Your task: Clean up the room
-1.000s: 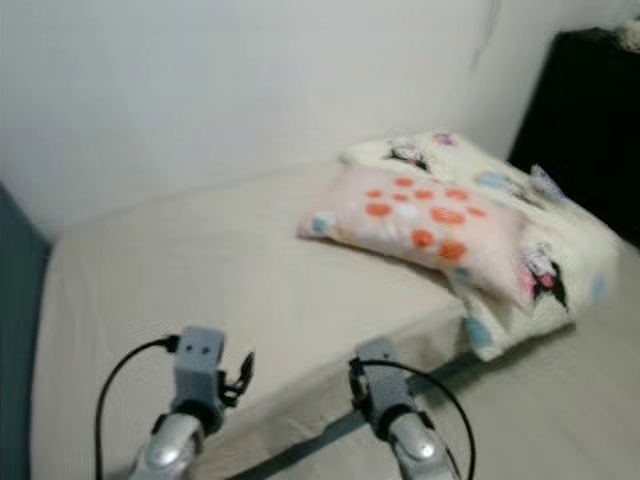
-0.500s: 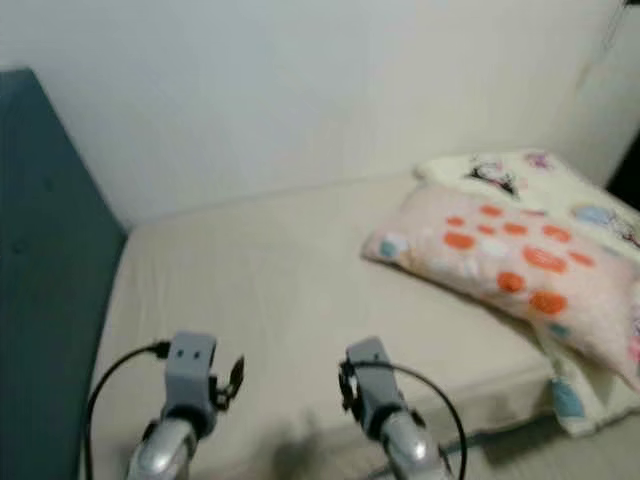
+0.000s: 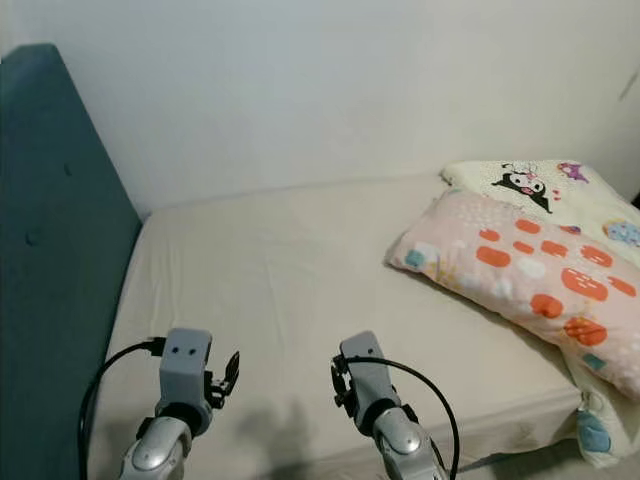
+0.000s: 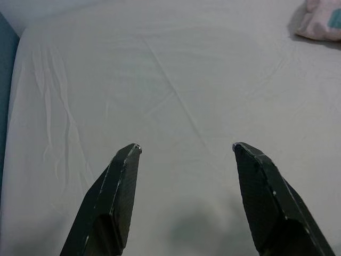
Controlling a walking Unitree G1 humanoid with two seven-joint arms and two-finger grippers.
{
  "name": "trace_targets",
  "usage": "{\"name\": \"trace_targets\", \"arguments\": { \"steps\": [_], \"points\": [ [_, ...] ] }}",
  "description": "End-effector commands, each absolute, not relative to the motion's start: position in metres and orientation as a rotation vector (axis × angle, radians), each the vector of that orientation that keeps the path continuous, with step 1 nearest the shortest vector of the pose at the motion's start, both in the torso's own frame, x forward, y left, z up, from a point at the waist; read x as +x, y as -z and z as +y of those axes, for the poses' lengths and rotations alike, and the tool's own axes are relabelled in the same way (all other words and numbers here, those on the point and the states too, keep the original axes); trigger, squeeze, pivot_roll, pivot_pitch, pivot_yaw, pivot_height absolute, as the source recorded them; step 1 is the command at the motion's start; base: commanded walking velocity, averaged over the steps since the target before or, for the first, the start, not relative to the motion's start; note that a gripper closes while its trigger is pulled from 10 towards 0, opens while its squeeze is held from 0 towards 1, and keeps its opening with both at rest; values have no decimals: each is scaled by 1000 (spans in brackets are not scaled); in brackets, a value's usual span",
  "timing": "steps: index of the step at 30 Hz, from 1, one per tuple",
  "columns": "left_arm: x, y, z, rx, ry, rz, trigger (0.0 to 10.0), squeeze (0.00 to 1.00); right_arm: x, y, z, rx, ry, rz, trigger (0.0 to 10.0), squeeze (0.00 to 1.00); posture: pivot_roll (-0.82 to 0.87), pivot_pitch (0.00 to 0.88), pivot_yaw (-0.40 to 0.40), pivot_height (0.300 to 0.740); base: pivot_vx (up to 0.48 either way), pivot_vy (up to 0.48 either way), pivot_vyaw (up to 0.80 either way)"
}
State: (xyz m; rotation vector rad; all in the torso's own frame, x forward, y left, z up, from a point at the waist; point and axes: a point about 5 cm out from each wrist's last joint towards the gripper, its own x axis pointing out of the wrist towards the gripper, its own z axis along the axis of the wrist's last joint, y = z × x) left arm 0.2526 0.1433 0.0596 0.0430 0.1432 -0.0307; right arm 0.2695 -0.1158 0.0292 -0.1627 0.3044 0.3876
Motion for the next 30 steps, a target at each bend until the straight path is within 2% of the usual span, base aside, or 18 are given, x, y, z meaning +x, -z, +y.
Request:
{"name": "trace_targets", "arguments": {
  "steps": [1, 16, 30],
  "points": [
    [249, -56, 143, 43, 26, 157, 10000, 0, 265, -24, -117, -159, -389, 326, 10000, 0, -18, 103, -40, 740, 0, 0, 0],
    [251, -60, 141, 63, 34, 134, 10000, 0, 266, -26, -116, -150, -383, 314, 10000, 0, -15, 103, -38, 740, 0, 0, 0],
    [251, -60, 141, 67, 40, 132, 10000, 0, 266, -26, -116, -150, -379, 312, 10000, 0, -16, 99, -36, 740, 0, -363, 0]
  ]
}}
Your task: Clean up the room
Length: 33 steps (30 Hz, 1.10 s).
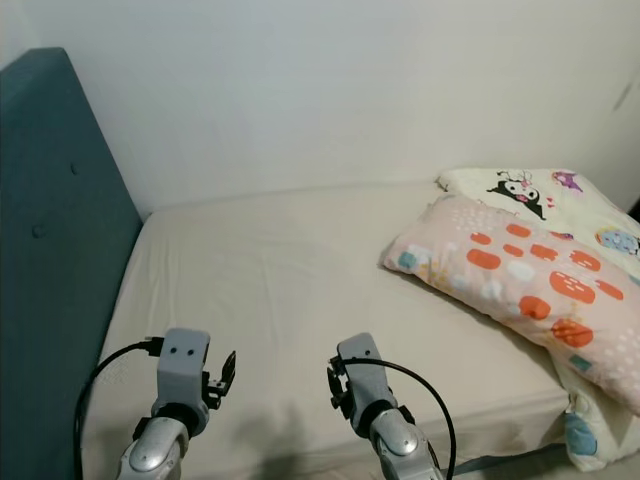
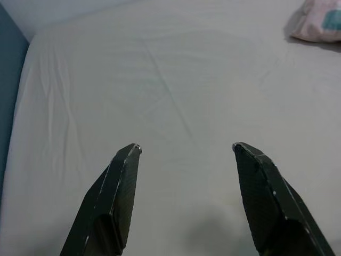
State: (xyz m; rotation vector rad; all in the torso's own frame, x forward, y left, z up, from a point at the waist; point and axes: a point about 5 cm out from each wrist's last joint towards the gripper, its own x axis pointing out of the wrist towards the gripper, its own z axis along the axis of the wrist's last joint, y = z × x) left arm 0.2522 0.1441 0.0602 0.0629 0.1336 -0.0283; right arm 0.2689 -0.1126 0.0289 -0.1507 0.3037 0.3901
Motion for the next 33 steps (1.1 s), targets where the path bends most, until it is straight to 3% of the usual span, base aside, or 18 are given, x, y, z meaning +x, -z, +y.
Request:
{"name": "trace_targets", "arguments": {
  "steps": [1, 8, 25, 33],
  "points": [
    [251, -60, 141, 68, 40, 133, 10000, 0, 266, -26, -116, -152, -379, 312, 10000, 0, -16, 99, -36, 740, 0, -386, 0],
    [251, -59, 141, 68, 39, 135, 10000, 0, 266, -26, -117, -165, -376, 307, 10000, 0, -16, 90, -34, 740, 0, -381, 0],
    [252, -60, 142, 70, 39, 137, 10000, 0, 269, -27, -117, -174, -369, 305, 10000, 0, -16, 89, -34, 740, 0, -383, 638],
    [252, -59, 142, 71, 37, 139, 10000, 0, 270, -27, -120, -151, -350, 308, 10000, 0, -17, 95, -32, 740, 0, -382, 0]
  ]
}}
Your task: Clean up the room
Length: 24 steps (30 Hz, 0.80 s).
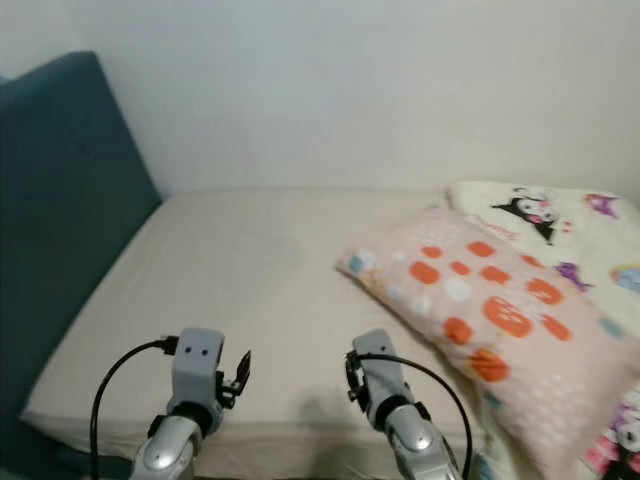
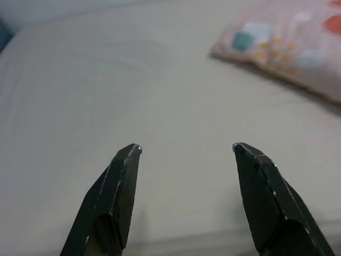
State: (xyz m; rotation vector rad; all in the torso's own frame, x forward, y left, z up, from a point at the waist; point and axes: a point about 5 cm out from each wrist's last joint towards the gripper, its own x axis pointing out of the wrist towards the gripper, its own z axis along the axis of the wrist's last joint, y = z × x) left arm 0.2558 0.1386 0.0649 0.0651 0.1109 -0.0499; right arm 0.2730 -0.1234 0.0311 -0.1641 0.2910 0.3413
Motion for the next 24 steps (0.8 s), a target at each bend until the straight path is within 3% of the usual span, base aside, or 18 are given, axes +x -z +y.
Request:
{"name": "trace_targets", "arguments": {
  "steps": [1, 18, 24],
  "points": [
    [252, -59, 142, 71, 37, 139, 10000, 0, 270, -27, -120, -151, -350, 308, 10000, 0, -17, 95, -32, 740, 0, -382, 0],
    [254, -59, 141, 78, 43, 146, 10000, 0, 270, -28, -121, -151, -340, 305, 10000, 0, -22, 92, -30, 740, 0, -366, 0],
    [255, -55, 141, 71, 49, 176, 10000, 0, 271, -28, -122, -152, -335, 300, 10000, 0, -25, 91, -23, 740, 0, 400, 0]
  ]
}}
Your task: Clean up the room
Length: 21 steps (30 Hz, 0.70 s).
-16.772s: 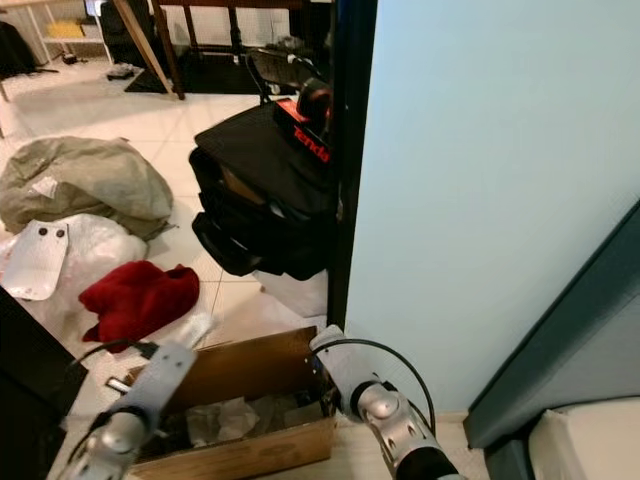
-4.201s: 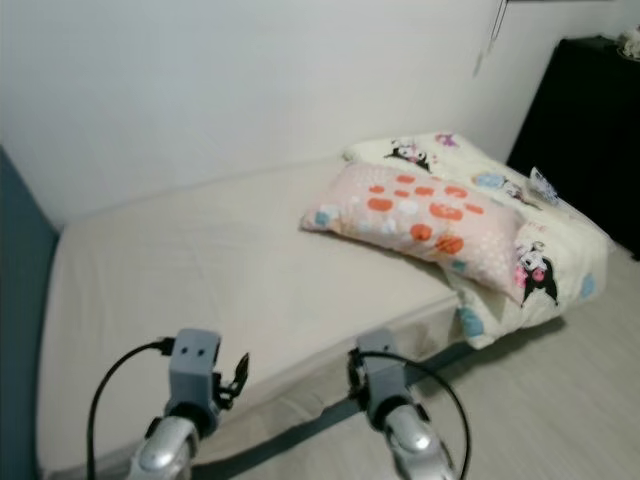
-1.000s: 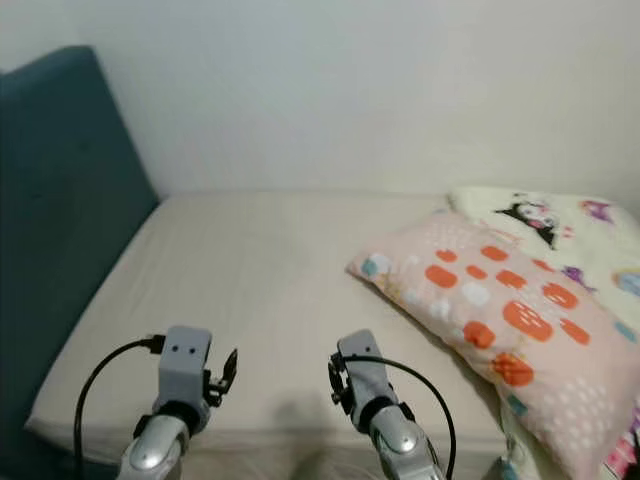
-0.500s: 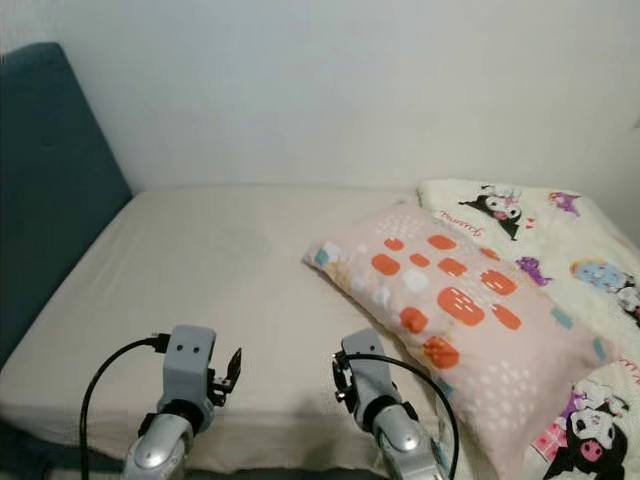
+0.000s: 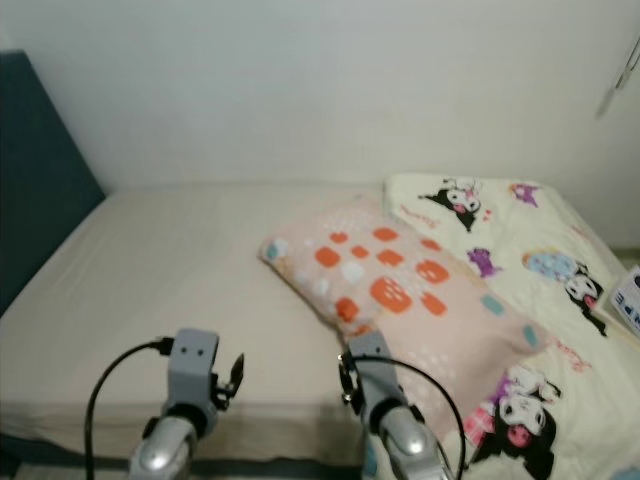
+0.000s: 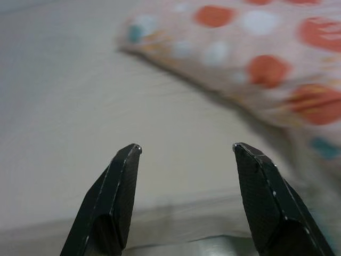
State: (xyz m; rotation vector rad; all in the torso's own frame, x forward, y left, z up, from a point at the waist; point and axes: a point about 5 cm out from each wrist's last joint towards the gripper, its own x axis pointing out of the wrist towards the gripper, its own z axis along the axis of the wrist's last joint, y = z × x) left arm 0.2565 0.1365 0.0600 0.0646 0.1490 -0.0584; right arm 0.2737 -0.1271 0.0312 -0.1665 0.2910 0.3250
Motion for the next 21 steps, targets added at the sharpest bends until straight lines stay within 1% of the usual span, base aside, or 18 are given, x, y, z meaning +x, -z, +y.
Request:
{"name": "trace_targets", "arguments": {
  "steps": [1, 3, 8, 21],
  "points": [
    [255, -55, 141, 71, 49, 176, 10000, 0, 271, -28, -122, -152, -335, 300, 10000, 0, -25, 91, -23, 740, 0, 480, 0],
    [255, -56, 141, 71, 51, 171, 10000, 0, 271, -28, -122, -152, -334, 300, 10000, 0, -25, 92, -22, 740, 0, 480, 0],
    [258, -58, 139, 91, 49, 146, 10000, 0, 271, -29, -123, -152, -323, 294, 10000, 0, -28, 93, -17, 740, 0, 0, 0],
    [261, -64, 141, 78, 17, 101, 10000, 0, 273, -32, -125, -146, -304, 268, 10000, 0, -26, 98, -18, 740, 0, 0, 0]
  ]
}}
